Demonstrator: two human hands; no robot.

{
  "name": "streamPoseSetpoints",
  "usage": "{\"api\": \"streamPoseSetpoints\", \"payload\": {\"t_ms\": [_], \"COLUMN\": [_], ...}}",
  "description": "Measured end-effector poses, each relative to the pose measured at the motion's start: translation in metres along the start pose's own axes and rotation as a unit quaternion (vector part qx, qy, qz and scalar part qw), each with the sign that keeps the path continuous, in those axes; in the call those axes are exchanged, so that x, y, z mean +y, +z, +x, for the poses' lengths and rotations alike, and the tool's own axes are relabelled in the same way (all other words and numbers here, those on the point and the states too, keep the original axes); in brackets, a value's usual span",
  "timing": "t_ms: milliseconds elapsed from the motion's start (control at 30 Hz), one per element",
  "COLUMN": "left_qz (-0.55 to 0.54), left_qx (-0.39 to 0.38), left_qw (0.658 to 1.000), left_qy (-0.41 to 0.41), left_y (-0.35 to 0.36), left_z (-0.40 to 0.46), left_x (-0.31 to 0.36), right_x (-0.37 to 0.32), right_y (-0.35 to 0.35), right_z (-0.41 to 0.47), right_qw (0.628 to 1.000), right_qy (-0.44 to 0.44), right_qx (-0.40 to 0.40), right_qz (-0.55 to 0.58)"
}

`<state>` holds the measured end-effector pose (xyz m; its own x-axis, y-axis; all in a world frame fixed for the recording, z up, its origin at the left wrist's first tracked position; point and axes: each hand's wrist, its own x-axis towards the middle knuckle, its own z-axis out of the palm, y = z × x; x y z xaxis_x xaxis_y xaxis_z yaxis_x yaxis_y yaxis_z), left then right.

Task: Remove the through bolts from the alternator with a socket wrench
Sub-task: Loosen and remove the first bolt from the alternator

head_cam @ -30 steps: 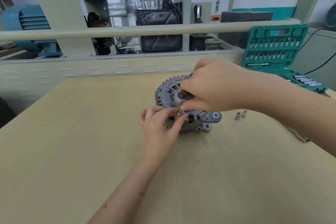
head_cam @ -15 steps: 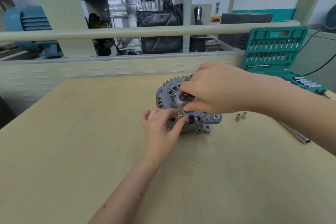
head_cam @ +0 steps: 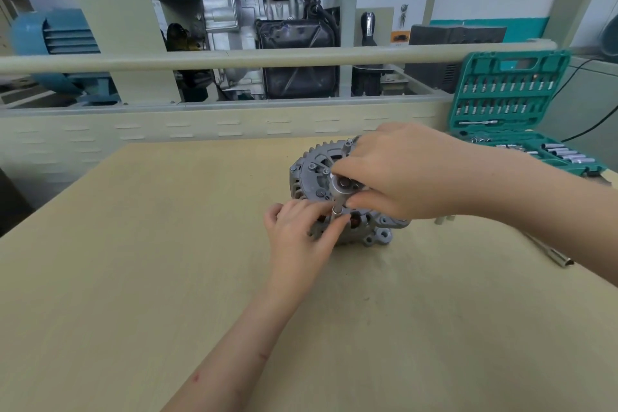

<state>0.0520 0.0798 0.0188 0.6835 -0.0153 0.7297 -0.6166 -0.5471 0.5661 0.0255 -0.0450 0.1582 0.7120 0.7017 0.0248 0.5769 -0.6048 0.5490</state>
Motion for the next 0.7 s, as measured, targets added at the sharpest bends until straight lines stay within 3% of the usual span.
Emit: {"api": "streamPoseSetpoints", "payload": {"t_ms": [233, 533, 700], "left_qz": [-0.002, -0.022, -0.02], "left_qx": [0.029, -0.015, -0.009], "left_qw": [1.0, 1.0, 1.0], "left_qy": [0.005, -0.008, -0.015], "left_y": [0.001, 0.001, -0.001], "left_z": [0.002, -0.001, 0.002], "left_x": [0.001, -0.001, 0.001], "right_x": [-0.01, 0.003, -0.002], "right_y": [-0.004, 0.004, -0.001], "right_z": [0.001, 0.003, 0.0], "right_qw": [0.998, 1.0, 1.0], "right_qy": [0.057, -0.002, 0.018], "right_qx": [-0.002, 0.01, 0.007], "right_qz": [-0.027, 0.016, -0.006]}}
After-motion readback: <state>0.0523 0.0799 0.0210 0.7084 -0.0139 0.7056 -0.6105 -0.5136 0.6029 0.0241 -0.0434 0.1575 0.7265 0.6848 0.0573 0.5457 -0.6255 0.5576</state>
